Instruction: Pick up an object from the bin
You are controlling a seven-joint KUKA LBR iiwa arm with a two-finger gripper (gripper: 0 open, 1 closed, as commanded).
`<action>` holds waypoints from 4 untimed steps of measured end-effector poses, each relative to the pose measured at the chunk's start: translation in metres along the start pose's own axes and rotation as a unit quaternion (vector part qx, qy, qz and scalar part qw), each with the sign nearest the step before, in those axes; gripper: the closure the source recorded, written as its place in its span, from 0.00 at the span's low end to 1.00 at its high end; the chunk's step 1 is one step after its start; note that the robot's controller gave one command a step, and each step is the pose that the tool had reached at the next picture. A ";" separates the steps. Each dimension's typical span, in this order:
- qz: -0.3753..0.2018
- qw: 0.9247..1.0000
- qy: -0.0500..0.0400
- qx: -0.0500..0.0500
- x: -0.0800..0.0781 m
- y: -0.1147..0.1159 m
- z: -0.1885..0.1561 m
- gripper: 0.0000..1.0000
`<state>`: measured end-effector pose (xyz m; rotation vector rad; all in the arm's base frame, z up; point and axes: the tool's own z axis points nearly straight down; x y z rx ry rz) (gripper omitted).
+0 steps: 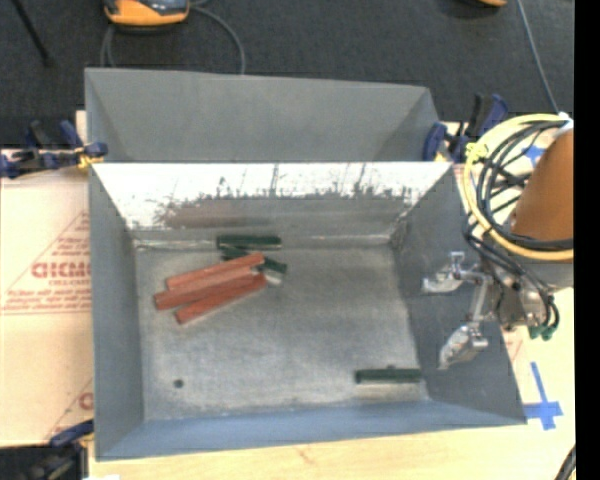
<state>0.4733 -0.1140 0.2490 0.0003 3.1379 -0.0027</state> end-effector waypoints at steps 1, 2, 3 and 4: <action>0.000 1.000 0.000 0.000 0.000 0.000 0.000 0.00; -0.005 1.000 -0.004 0.001 -0.002 -0.003 0.050 0.00; -0.055 0.998 -0.002 0.000 -0.008 0.007 0.126 0.00; -0.066 0.998 0.003 -0.001 -0.009 -0.007 0.169 1.00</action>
Offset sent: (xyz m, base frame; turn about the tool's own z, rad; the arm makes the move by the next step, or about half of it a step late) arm -0.0001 -0.0084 -0.1611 -0.0372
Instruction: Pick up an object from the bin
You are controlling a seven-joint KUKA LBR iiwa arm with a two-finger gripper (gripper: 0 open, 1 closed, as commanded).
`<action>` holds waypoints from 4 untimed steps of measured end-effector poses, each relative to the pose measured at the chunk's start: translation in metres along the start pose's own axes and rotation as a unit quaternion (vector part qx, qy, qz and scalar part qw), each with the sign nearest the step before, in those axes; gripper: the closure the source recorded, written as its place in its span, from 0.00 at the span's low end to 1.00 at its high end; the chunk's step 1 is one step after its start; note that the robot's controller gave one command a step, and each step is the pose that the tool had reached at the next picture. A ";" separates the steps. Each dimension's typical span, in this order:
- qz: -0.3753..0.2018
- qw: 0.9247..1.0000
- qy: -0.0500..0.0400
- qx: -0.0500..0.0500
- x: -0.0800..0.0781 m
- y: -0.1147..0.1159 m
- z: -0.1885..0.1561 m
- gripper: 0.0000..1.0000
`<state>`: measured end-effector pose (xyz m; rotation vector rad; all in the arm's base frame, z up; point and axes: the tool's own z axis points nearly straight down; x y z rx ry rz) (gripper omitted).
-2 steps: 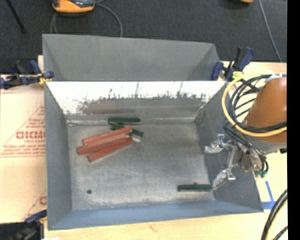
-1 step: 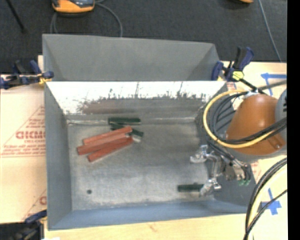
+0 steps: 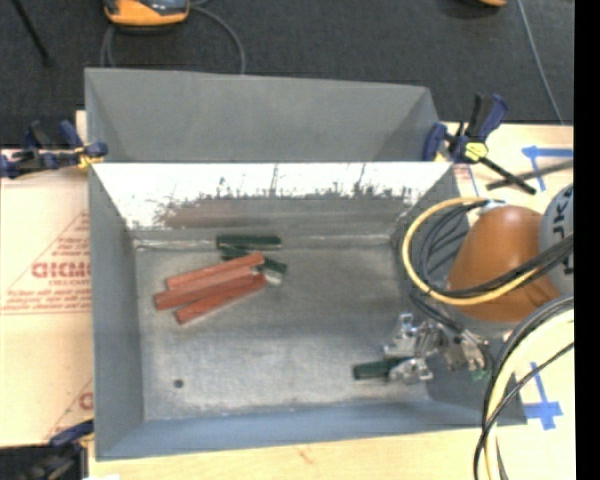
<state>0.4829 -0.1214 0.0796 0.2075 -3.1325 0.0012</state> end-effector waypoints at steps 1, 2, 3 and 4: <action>0.000 1.000 0.000 0.000 0.000 0.000 0.000 1.00; -0.001 1.000 -0.002 0.000 -0.004 0.010 -0.092 1.00; -0.001 1.000 -0.002 0.001 -0.004 0.010 -0.092 1.00; -0.008 1.000 -0.003 0.001 -0.005 0.011 -0.095 1.00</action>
Offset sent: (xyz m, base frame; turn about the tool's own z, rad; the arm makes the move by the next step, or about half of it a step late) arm 0.0020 0.0119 0.0922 0.0002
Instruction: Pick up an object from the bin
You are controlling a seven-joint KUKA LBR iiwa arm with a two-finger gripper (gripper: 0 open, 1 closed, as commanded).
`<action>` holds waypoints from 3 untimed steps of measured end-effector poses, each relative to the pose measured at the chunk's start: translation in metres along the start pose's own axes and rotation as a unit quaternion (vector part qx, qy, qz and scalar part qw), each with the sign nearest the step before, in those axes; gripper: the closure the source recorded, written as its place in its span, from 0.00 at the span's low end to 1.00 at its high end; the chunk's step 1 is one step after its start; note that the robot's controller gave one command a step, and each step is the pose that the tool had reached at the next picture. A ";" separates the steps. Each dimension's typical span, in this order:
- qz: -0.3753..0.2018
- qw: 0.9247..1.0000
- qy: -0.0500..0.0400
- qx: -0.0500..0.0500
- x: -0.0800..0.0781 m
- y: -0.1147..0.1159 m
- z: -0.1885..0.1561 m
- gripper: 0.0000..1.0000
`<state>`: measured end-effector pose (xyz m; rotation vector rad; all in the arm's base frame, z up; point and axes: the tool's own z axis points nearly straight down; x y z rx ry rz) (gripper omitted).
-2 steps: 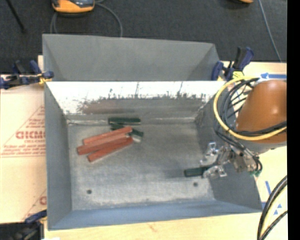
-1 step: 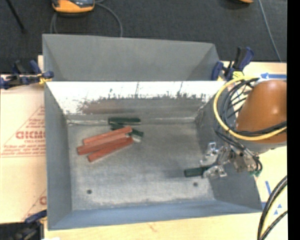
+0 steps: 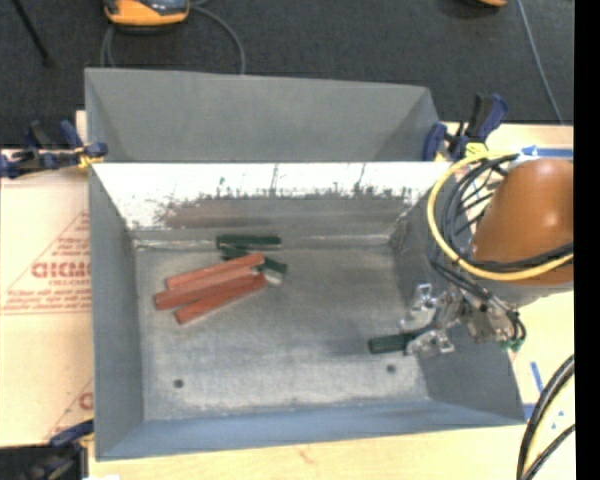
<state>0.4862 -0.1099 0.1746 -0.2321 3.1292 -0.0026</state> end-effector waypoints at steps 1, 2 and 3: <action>-0.015 1.000 0.000 0.000 -0.008 -0.007 0.002 1.00; -0.008 1.000 0.000 -0.001 -0.002 -0.010 0.017 1.00; -0.180 0.984 -0.001 -0.001 -0.060 -0.050 0.004 1.00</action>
Offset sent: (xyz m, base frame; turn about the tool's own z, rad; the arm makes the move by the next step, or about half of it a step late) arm 0.0014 -0.0098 -0.0198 -0.0111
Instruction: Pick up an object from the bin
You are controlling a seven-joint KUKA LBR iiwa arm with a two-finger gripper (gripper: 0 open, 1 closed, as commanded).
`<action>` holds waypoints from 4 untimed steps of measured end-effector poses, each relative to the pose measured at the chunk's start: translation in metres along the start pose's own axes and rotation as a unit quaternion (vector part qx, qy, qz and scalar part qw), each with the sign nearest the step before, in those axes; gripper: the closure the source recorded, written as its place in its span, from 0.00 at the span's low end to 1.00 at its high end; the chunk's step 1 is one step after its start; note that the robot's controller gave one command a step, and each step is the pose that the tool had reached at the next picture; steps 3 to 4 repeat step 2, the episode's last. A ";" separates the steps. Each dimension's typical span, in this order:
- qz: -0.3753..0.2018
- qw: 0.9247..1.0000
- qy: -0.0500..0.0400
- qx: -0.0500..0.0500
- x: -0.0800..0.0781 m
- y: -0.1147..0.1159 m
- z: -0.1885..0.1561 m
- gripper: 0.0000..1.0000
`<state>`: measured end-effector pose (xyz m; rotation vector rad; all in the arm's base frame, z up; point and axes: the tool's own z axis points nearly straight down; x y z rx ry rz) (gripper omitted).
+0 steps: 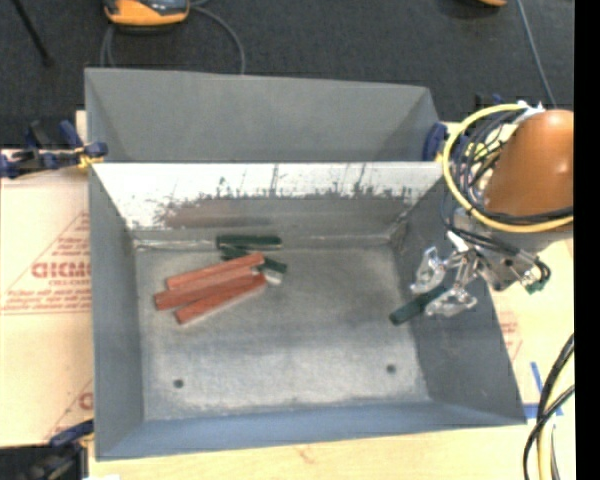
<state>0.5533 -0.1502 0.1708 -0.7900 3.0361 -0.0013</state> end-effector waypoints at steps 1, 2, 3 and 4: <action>0.000 1.000 0.000 0.000 0.000 0.000 0.000 1.00; 0.003 1.000 0.001 0.000 0.002 0.002 -0.038 1.00; 0.003 1.000 0.001 0.000 0.002 0.002 -0.038 1.00; 0.003 1.000 0.001 0.000 0.002 0.002 -0.038 1.00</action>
Offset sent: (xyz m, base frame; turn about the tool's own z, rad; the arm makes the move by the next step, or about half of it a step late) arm -0.0035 0.0016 0.0473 0.0024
